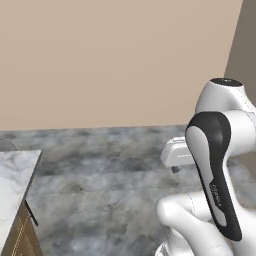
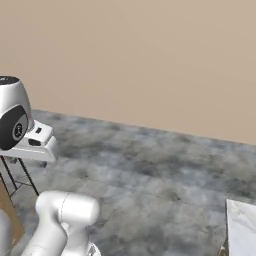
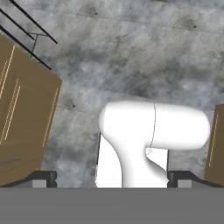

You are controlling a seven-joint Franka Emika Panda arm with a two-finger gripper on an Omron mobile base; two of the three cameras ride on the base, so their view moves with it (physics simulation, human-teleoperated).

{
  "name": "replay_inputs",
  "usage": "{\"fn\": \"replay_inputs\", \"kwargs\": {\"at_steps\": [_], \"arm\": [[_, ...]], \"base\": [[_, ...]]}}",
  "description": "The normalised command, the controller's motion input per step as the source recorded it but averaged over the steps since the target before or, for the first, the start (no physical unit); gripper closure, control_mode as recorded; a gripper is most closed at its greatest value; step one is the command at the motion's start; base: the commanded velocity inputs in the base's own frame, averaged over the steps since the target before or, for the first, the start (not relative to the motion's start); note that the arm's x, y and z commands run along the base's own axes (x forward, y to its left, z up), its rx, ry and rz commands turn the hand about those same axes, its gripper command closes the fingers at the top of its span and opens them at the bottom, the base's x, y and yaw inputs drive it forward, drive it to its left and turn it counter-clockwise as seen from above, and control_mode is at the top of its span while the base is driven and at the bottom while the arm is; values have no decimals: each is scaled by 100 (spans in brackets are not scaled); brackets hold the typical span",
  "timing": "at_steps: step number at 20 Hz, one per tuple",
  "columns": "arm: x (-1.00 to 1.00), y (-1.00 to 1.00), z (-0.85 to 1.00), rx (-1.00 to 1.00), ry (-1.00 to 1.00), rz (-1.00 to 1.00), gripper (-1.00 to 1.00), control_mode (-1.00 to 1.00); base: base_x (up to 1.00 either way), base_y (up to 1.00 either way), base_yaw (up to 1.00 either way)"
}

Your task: Place the large bottle from the dining counter next to the other large bottle outside the sink, and place the small bottle from the dining counter next to the other small bottle inside the sink.

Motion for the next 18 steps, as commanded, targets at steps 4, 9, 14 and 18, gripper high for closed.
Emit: {"fn": "replay_inputs", "kwargs": {"at_steps": [4,9,14,18], "arm": [[0,0,0,0,0,0,-100,100],[0,0,0,0,0,0,-100,100],[0,0,0,0,0,0,-100,100],[0,0,0,0,0,0,-100,100]], "base": [[100,0,19],[100,0,19],[100,0,20],[100,0,27]]}}
